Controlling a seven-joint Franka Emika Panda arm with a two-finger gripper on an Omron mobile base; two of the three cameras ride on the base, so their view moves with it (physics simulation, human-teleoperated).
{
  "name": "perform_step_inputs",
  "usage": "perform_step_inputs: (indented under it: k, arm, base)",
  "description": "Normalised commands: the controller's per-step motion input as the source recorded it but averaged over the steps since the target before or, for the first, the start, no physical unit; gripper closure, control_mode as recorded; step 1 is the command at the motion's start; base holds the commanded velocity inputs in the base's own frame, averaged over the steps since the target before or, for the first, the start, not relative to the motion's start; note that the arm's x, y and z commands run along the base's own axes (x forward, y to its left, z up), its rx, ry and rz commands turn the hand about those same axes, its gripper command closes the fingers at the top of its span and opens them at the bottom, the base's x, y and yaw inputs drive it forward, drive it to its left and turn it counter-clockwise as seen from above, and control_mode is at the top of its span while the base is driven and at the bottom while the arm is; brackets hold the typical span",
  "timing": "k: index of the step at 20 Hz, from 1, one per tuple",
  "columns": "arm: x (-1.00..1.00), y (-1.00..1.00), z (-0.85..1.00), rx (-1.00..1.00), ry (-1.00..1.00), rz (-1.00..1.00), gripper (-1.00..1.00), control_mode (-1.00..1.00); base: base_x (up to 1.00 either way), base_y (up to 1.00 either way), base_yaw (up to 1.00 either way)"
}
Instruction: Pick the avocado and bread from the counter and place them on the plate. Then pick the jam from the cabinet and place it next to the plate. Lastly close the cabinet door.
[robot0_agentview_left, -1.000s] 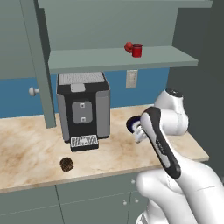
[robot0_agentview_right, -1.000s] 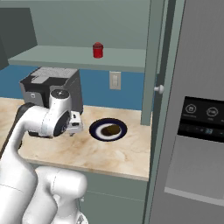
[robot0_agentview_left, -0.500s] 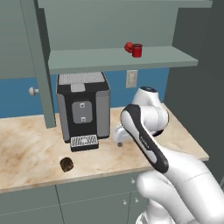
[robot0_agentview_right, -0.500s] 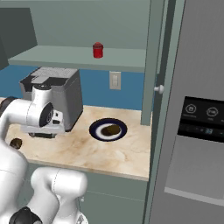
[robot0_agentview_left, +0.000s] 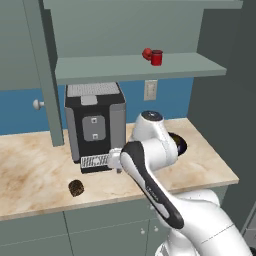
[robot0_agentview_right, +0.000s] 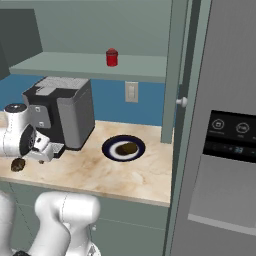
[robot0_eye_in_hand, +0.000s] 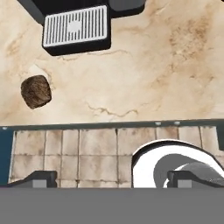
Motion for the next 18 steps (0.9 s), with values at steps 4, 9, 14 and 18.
perform_step_inputs:
  k: [4,9,14,18]
  arm:
    - [0.01,0.70,-0.16,-0.04,0.00,-0.28,-1.00,-1.00]
    - [0.26,0.57,-0.08,-0.01,0.04,-0.11,-1.00,-1.00]
    - [0.39,0.30,-0.19,0.00,0.05,0.01,-1.00,-1.00]
    - [0.38,0.46,-0.31,0.00,0.09,0.04,-1.00,-1.00]
  base:
    - [0.00,0.00,0.00]
    - [0.00,0.00,0.00]
    - [0.00,0.00,0.00]
    - [0.00,0.00,0.00]
